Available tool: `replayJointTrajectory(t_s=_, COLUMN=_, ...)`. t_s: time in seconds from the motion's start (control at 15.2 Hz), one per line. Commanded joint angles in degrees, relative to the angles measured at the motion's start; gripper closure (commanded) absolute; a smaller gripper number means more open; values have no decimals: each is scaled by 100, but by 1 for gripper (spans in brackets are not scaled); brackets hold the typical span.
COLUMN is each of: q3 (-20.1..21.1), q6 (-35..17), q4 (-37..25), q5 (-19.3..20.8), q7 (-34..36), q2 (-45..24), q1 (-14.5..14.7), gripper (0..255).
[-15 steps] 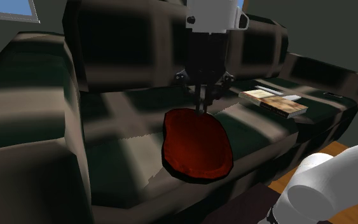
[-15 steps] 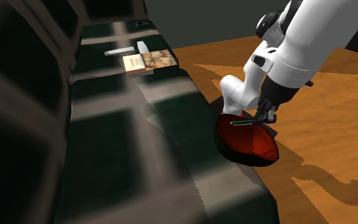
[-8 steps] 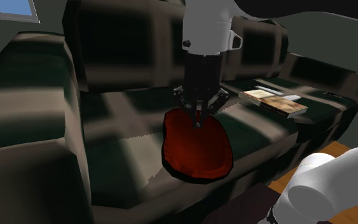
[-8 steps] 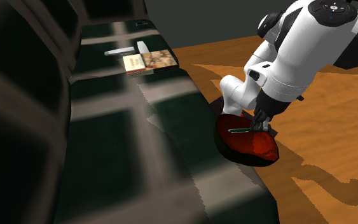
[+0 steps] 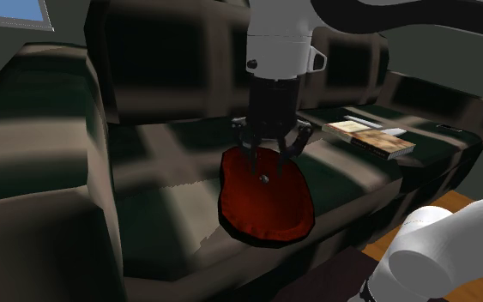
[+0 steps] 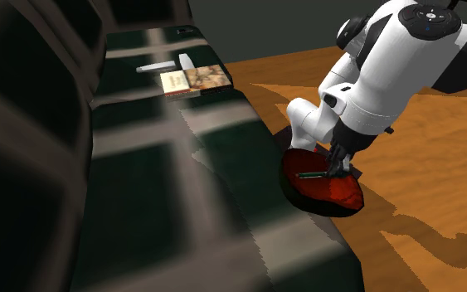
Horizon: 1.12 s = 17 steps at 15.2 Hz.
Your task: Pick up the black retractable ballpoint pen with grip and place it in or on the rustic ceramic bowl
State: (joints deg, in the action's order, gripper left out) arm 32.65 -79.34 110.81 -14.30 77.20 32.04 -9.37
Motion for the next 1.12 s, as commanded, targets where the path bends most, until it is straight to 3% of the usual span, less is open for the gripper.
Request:
replayJointTrajectory(t_s=0.0, q3=0, q6=0, q4=1, q5=0, q7=0, q2=0, q1=0, gripper=0)
replayJointTrajectory(t_s=0.26, q3=0, q6=0, q4=1, q5=0, q7=0, q2=0, q1=0, gripper=0)
replayJointTrajectory(t_s=0.53, q3=47, q6=672, q4=-1077, q5=149, q7=162, q2=-423, q1=-117, gripper=0)
replayJointTrajectory(t_s=1.06, q3=47, q6=671, q4=-1075, q5=149, q7=162, q2=-422, q1=-117, gripper=0)
